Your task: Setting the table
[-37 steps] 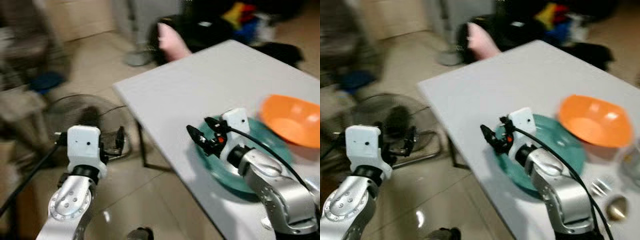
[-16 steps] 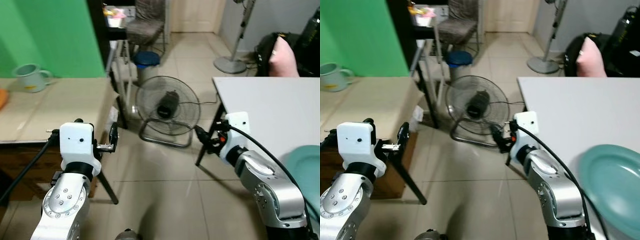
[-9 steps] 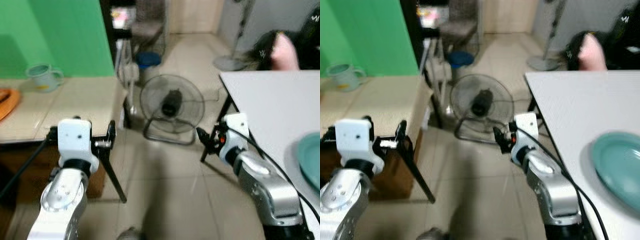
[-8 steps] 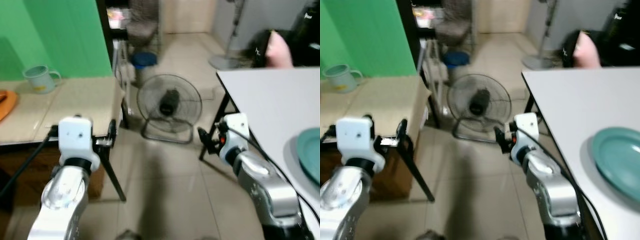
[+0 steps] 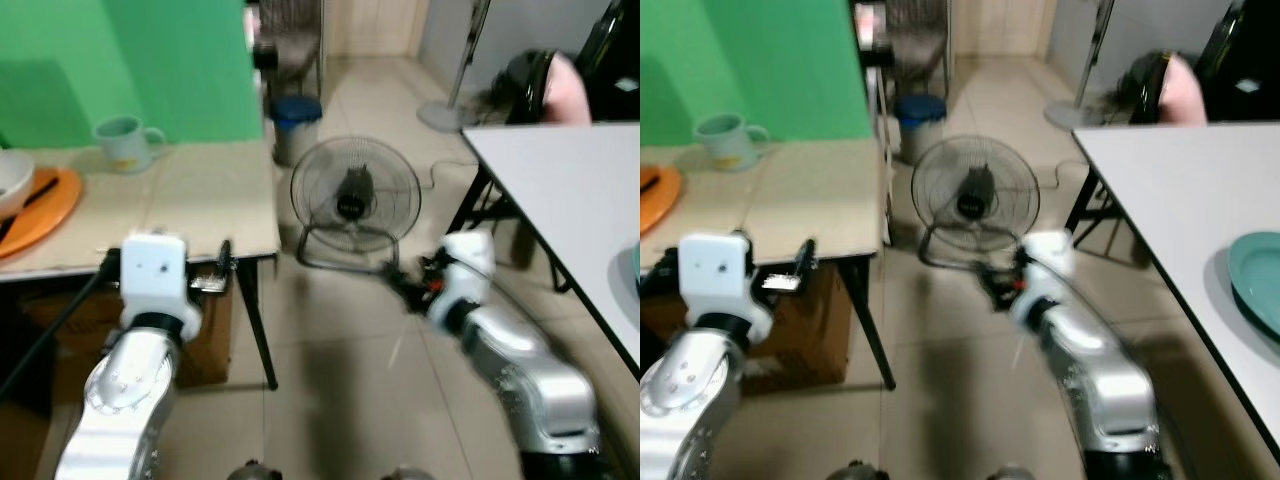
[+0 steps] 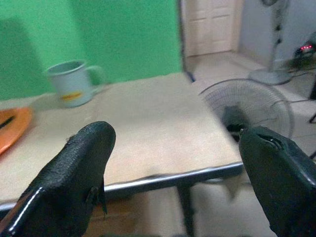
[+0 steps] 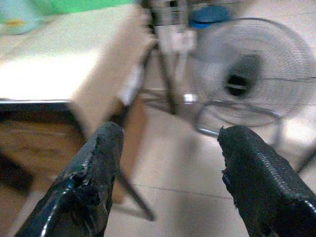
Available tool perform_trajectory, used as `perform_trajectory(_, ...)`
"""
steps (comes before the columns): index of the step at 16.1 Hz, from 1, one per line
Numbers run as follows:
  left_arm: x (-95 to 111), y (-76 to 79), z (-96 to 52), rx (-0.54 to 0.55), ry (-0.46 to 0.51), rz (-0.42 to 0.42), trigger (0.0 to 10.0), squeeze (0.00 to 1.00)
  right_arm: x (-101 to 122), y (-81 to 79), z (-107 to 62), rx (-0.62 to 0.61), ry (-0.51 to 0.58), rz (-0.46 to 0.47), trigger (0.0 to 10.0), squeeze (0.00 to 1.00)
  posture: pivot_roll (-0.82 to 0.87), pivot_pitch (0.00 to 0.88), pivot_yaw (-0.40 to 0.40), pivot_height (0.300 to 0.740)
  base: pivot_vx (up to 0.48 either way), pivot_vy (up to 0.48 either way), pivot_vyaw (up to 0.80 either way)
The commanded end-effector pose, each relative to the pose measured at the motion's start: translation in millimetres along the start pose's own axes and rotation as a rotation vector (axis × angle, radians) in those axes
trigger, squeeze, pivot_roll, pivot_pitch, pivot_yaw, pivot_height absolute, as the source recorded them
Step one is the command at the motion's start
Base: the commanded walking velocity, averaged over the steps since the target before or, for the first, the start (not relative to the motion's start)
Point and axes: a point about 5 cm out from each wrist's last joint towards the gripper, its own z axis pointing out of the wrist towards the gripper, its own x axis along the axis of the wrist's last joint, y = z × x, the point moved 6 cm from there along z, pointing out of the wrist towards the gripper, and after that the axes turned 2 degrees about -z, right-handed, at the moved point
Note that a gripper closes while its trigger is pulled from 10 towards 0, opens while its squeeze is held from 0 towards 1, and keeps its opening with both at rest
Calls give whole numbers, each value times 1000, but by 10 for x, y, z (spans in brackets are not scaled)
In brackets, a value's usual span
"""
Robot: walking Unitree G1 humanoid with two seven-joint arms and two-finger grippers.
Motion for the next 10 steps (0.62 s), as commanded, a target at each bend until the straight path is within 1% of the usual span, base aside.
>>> perform_trajectory(1, 21, 22, 0, -4, 9, -1, 10000, 0, 49, 74, -28, -17, 3, -4, 10000, 0, -63, 47, 24, 740, 0, 330, 0)
perform_trajectory(2, 16, 24, 3, -4, 8, -1, 10000, 0, 30, 76, -22, -12, -9, 10, 10000, 0, -62, 46, 24, 740, 0, 330, 0)
perform_trajectory(3, 13, 27, -2, -5, 7, -1, 10000, 0, 14, 102, -15, -29, -20, 0, 10000, 0, -60, 45, 25, 740, 0, 326, 0)
perform_trajectory(4, 15, 23, -5, -4, 7, -2, 10000, 0, 2, 89, -5, -20, -26, 8, 10000, 0, -57, 42, 26, 740, 0, 326, 0)
perform_trajectory(6, 22, 7, -2, -1, 10, -1, 10000, 0, 43, 66, 11, -10, -1, 0, 10000, 0, -54, 38, 24, 740, 0, 330, 0)
perform_trajectory(8, 45, -7, 3, 11, 22, -19, 10000, 0, 90, 45, 24, -3, 22, 3, 10000, 0, -56, 36, 26, 740, 0, 0, 0)
perform_trajectory(10, 65, 11, 17, 9, 45, -6, 10000, 0, 121, 61, 33, -14, 46, 1, 10000, 0, -62, 32, 36, 740, 0, 0, 0)
